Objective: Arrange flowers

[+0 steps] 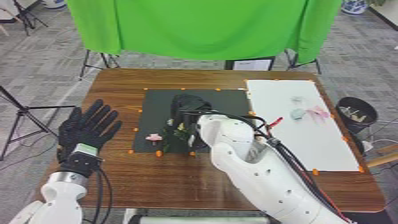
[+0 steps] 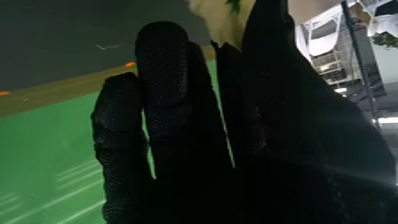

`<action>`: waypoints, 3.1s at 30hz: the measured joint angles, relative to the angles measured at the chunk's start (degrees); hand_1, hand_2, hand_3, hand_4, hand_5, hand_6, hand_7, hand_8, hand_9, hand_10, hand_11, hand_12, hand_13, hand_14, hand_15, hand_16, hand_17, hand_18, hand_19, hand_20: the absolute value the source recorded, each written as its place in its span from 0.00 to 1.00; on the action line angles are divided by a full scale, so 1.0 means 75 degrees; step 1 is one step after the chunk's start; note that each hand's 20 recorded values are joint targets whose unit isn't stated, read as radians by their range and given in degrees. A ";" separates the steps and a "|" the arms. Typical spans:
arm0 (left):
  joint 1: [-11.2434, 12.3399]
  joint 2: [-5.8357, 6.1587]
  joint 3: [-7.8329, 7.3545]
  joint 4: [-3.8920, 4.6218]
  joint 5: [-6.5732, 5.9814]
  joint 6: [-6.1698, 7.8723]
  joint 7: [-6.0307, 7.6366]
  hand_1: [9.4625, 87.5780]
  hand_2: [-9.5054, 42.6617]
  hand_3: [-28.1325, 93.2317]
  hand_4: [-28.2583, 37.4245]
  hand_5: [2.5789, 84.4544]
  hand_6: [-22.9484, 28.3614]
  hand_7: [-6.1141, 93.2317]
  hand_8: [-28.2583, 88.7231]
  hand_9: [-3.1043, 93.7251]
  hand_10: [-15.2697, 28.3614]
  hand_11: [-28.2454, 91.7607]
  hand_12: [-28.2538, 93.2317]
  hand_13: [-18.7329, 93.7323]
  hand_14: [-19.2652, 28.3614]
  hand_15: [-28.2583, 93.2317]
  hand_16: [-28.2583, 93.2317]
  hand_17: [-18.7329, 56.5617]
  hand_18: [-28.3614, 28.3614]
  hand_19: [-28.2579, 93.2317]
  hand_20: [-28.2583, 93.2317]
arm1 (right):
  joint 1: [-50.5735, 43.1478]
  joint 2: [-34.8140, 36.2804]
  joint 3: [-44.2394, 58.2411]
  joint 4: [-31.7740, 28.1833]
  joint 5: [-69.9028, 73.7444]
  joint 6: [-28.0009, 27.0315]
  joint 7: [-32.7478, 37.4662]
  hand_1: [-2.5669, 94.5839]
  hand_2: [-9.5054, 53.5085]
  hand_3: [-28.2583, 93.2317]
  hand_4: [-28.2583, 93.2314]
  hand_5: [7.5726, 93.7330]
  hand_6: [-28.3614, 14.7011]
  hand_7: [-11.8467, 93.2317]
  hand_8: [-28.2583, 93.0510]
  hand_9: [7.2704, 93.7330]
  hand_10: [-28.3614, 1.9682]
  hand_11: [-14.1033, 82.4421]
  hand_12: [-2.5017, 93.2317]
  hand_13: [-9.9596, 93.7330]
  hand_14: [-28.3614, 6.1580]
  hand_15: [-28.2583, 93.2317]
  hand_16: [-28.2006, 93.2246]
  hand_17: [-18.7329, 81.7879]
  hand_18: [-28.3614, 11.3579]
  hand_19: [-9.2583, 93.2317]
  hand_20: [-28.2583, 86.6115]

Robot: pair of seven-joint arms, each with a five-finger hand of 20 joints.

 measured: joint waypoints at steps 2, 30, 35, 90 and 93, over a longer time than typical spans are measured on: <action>0.0000 0.0000 -0.0001 0.0000 -0.0006 0.0000 0.0009 0.23 0.47 0.83 0.00 0.54 0.62 0.21 0.17 0.45 0.71 0.43 0.35 0.42 0.75 0.56 0.18 0.15 0.79 0.55 0.34 | 0.0006 0.0000 -0.0001 -0.0020 0.0000 0.0000 0.0021 0.57 0.00 0.80 0.00 0.64 0.67 0.37 0.12 0.61 0.50 0.27 0.20 0.74 0.62 0.64 0.55 0.52 0.16 0.86 0.62; 0.0038 -0.0041 -0.0123 0.0024 -0.0015 0.0004 -0.0001 0.23 0.47 0.82 0.00 0.54 0.63 0.21 0.18 0.45 0.71 0.43 0.35 0.42 0.75 0.56 0.18 0.15 0.79 0.55 0.34 | -0.0052 0.0016 0.0033 -0.0011 0.0388 -0.0091 0.0489 0.77 0.00 0.28 0.32 0.68 0.67 0.37 0.16 0.74 0.54 0.34 0.23 0.78 0.58 0.66 0.47 0.54 0.16 0.88 0.61; 0.0065 -0.0040 -0.0117 0.0022 -0.0016 0.0004 0.0011 0.23 0.47 0.82 0.00 0.54 0.63 0.21 0.18 0.45 0.71 0.43 0.35 0.42 0.75 0.56 0.18 0.15 0.79 0.55 0.34 | -0.0078 0.0017 0.0049 -0.0095 0.0466 -0.0112 0.0475 0.56 0.00 0.73 0.00 0.66 0.66 0.36 0.13 0.73 0.54 0.34 0.22 0.77 0.57 0.66 0.47 0.53 0.15 0.88 0.62; 0.0538 -0.0054 -0.0335 -0.0238 -0.0091 0.0010 0.0430 0.23 0.48 0.82 0.00 0.54 0.63 0.21 0.18 0.45 0.71 0.43 0.35 0.42 0.75 0.56 0.18 0.15 0.79 0.55 0.34 | -0.2175 0.3936 0.3985 -0.0683 0.0848 -0.0508 0.1286 0.61 0.00 0.76 0.00 0.45 0.64 0.30 0.11 0.47 0.65 0.27 0.13 0.71 0.62 0.60 0.51 0.51 0.18 0.86 0.60; 0.0537 -0.0054 -0.0315 -0.0238 -0.0094 0.0010 0.0431 0.23 0.48 0.82 0.00 0.54 0.63 0.21 0.18 0.45 0.71 0.43 0.35 0.42 0.75 0.56 0.18 0.15 0.79 0.55 0.34 | -0.2121 0.3931 0.3816 -0.0517 0.0853 -0.0416 0.1297 0.64 0.00 0.73 0.00 0.55 0.70 0.31 0.11 0.58 0.67 0.27 0.14 0.74 0.65 0.56 0.55 0.51 0.19 0.86 0.60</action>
